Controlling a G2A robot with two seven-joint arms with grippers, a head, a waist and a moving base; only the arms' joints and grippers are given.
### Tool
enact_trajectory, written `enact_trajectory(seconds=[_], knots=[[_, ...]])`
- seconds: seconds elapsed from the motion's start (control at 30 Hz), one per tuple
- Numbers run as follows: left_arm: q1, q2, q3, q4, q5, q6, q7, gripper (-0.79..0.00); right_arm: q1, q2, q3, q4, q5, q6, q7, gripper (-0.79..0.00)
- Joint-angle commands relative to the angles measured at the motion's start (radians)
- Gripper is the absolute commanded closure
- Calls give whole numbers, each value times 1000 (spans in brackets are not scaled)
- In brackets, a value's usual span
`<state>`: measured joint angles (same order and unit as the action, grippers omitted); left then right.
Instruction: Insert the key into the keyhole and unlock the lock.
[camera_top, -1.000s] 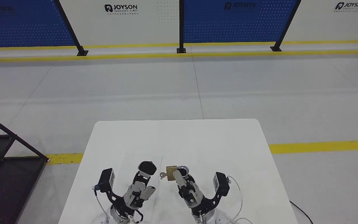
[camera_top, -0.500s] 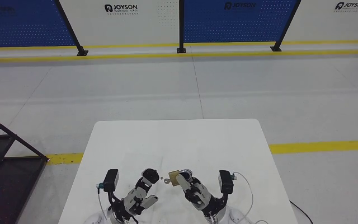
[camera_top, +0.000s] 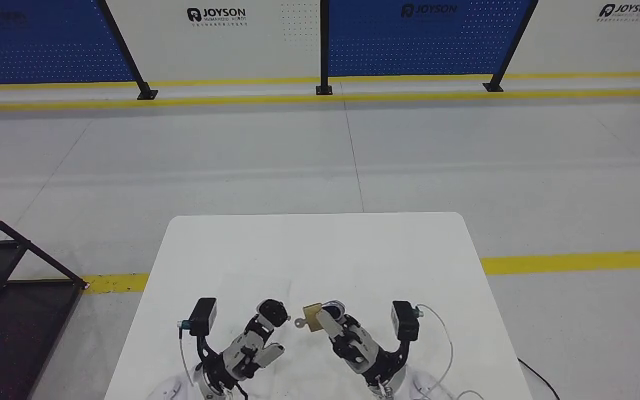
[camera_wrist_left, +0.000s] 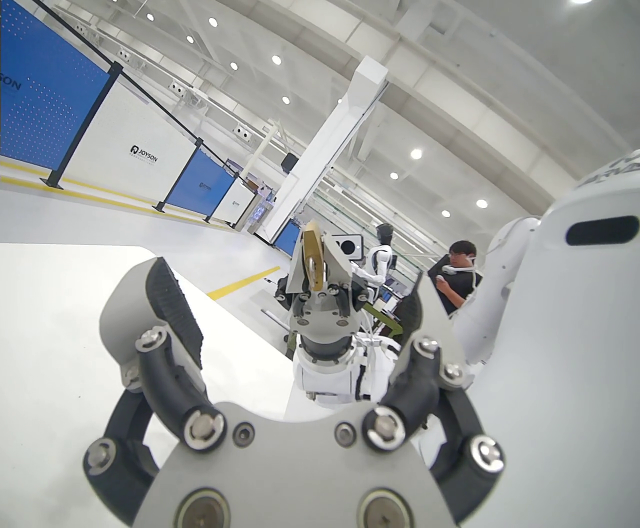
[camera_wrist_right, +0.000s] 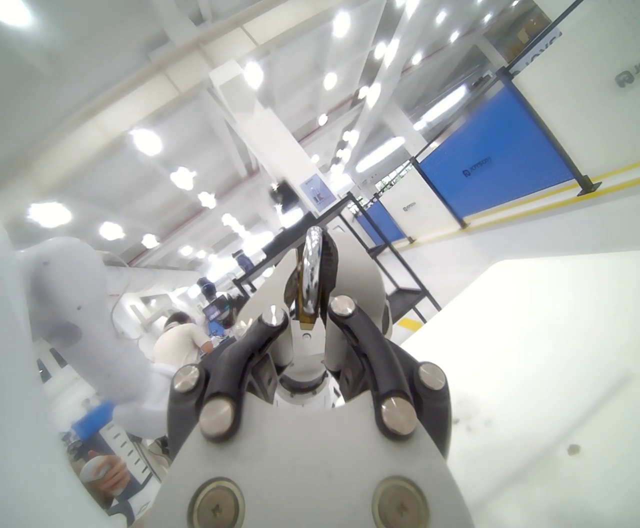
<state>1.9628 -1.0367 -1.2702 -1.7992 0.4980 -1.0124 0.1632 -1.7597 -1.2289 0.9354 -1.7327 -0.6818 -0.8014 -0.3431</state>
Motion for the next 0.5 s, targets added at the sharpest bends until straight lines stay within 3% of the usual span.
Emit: enact_trajectory(seconds=[0.0,0.13,0.47], knots=[[-8,8,9,-3,-37,0,-44,-588,-1,1,1,-1,8,-1,12,0],[-20,21,11,-3,-79,0,-95,-391,3,3,-2,-1,21,6,46,0],[-44,32,31,11,-99,0,-126,-212,11,2,-6,8,37,21,68,0]])
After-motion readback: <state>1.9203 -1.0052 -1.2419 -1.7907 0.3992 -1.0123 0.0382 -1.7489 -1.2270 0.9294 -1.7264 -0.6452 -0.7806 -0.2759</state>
